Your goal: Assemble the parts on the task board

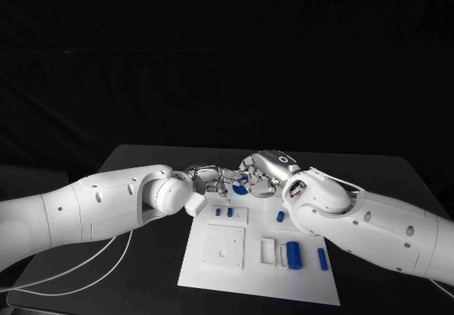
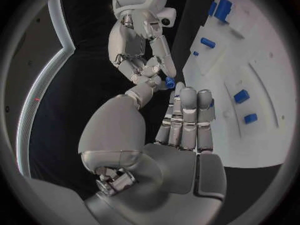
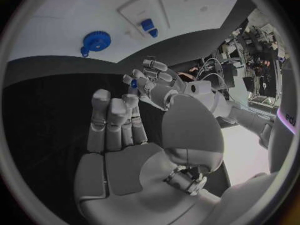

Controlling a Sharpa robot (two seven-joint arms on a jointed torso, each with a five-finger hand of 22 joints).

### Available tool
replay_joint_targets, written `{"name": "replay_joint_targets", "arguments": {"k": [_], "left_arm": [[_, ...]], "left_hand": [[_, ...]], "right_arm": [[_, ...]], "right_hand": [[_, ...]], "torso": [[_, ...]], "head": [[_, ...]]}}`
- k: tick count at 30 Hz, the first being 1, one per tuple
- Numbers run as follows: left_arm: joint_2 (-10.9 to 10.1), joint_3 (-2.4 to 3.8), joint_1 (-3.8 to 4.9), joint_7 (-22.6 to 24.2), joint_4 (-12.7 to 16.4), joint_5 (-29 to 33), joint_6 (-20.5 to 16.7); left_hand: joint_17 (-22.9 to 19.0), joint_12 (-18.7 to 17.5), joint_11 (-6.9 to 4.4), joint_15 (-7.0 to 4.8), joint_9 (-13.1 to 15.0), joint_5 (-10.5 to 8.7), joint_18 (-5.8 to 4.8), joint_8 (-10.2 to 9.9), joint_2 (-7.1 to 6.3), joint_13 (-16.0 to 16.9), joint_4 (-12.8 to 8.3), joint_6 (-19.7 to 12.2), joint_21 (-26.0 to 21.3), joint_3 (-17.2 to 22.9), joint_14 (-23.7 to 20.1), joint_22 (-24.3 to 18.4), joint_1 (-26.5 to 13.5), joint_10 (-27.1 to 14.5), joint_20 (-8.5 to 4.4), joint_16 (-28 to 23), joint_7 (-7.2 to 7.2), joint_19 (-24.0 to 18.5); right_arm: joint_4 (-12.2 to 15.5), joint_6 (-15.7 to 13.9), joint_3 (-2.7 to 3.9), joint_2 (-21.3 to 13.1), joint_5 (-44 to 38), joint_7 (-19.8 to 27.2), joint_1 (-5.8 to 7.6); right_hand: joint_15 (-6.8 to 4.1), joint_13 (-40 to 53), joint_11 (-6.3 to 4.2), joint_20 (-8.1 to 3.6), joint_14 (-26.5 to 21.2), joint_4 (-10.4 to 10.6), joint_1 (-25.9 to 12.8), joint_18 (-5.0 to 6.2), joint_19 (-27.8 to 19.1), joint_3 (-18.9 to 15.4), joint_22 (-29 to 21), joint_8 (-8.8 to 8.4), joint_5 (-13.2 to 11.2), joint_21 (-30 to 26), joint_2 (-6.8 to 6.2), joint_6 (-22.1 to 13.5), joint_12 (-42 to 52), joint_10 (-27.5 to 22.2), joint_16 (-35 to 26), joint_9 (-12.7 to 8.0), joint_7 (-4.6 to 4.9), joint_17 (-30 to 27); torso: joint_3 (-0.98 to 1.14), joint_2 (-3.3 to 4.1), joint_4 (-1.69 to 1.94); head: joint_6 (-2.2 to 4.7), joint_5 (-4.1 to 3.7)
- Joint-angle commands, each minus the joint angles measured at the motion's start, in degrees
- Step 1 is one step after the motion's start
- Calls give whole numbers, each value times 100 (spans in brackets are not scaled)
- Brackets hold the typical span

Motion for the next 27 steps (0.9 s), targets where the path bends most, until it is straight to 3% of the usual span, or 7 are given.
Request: {"name": "replay_joint_targets", "arguments": {"k": [1,10,27], "left_arm": [[17,3,6,47,28,40,204],[10,3,6,90,24,30,167],[12,3,6,256,9,28,27]], "left_hand": [[2,34,63,-54,5,-21,205,35,76,-9,-40,59,-33,-4,23,-4,10,-14,-134,-26,-7,-19],[7,88,29,-87,1,-20,191,120,177,-22,-139,173,-31,-7,32,1,67,169,-163,-37,-38,-22],[27,189,-83,-195,-21,-13,136,316,543,-36,-391,485,-21,55,56,15,178,572,-227,-57,-185,-18]], "right_arm": [[-1,-34,6,13,-26,2,-4],[-9,-15,9,20,-24,10,-5],[-7,4,9,33,6,27,-5]], "right_hand": [[-30,-10,-22,-36,2,1,26,84,17,38,86,26,-28,26,-12,212,36,-7,10,-2,162,6],[-31,-14,-23,-37,4,2,26,84,19,41,85,26,-28,27,-14,213,37,-6,10,-1,161,6],[-31,-21,-23,-40,6,5,25,84,22,46,84,26,-28,27,-19,212,39,-4,8,1,161,5]], "torso": [[2,0,2],[3,0,0],[1,0,0]], "head": [[-6,-3],[-9,-3],[-12,1]]}}
